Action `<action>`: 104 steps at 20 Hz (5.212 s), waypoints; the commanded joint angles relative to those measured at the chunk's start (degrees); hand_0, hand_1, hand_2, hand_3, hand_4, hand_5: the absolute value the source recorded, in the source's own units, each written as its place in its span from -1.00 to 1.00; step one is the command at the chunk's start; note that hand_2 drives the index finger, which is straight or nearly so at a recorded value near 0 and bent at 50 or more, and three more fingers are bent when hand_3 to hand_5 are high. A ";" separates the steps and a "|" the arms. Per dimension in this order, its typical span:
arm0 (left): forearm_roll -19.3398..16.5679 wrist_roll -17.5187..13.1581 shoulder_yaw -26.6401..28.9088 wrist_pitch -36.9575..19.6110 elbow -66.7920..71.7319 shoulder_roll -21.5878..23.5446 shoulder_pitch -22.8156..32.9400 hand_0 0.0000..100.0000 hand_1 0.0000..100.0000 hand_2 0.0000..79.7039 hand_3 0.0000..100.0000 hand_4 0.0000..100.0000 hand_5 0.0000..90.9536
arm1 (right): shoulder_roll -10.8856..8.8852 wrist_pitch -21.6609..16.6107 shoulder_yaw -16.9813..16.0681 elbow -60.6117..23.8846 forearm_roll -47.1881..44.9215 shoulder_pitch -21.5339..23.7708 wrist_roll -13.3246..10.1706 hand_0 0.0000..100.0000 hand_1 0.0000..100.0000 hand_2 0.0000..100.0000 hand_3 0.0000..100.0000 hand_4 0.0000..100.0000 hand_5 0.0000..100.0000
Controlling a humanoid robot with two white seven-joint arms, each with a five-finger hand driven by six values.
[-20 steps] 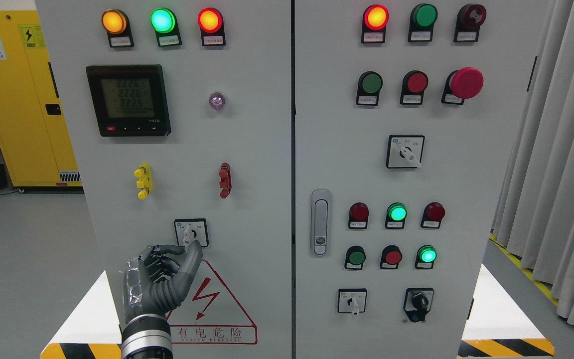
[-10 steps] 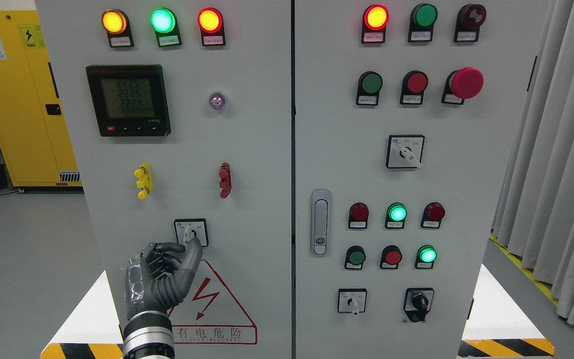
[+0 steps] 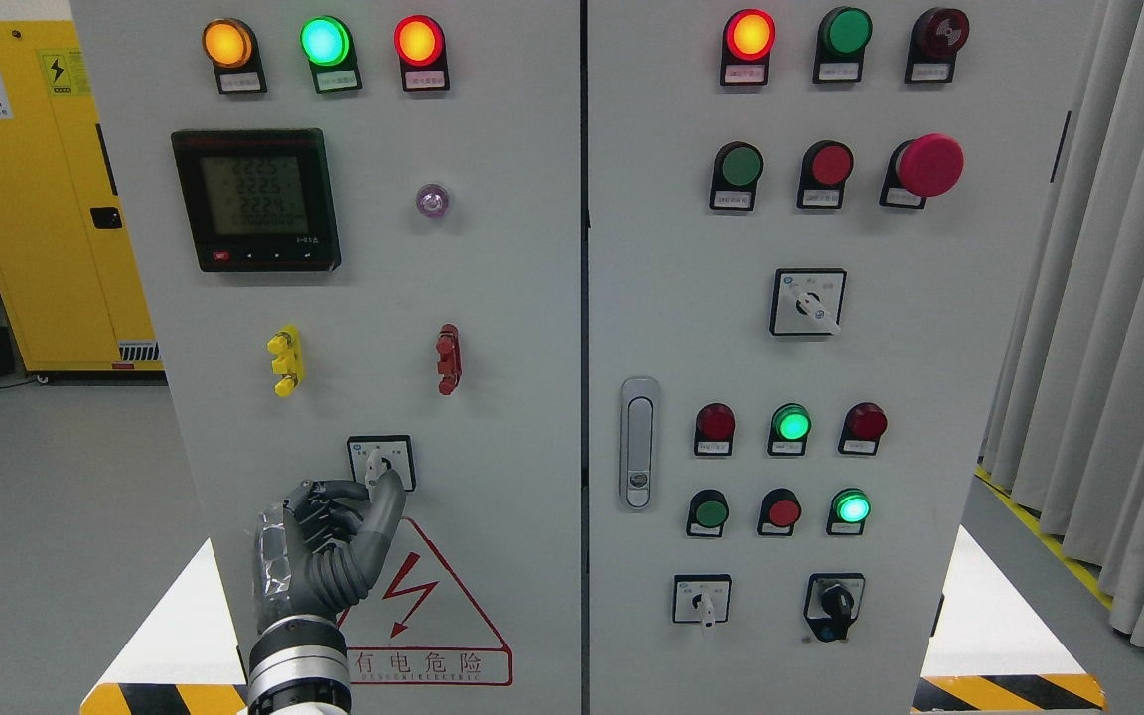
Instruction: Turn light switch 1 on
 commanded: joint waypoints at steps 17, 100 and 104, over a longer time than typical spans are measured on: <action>0.02 0.04 -0.22 -0.07 0.81 -0.12 -0.55 -0.46 0.36 0.50 0.81 0.79 0.91 | 0.00 0.00 0.00 0.00 0.00 0.00 0.04 -1.00 0.00 -0.92 -1.00 -1.00 -1.00; 0.10 -0.75 -0.39 -0.25 1.69 -0.21 -1.08 0.06 0.10 0.55 0.83 0.80 0.89 | 0.00 0.00 0.00 0.00 0.00 0.00 0.04 -1.00 0.00 -0.92 -1.00 -1.00 -1.00; 0.10 -0.75 -0.39 -0.42 1.69 -0.21 -1.08 0.07 0.08 0.54 0.83 0.79 0.89 | 0.00 0.00 0.00 0.00 0.00 0.00 0.04 -1.00 0.00 -0.92 -1.00 -1.00 -1.00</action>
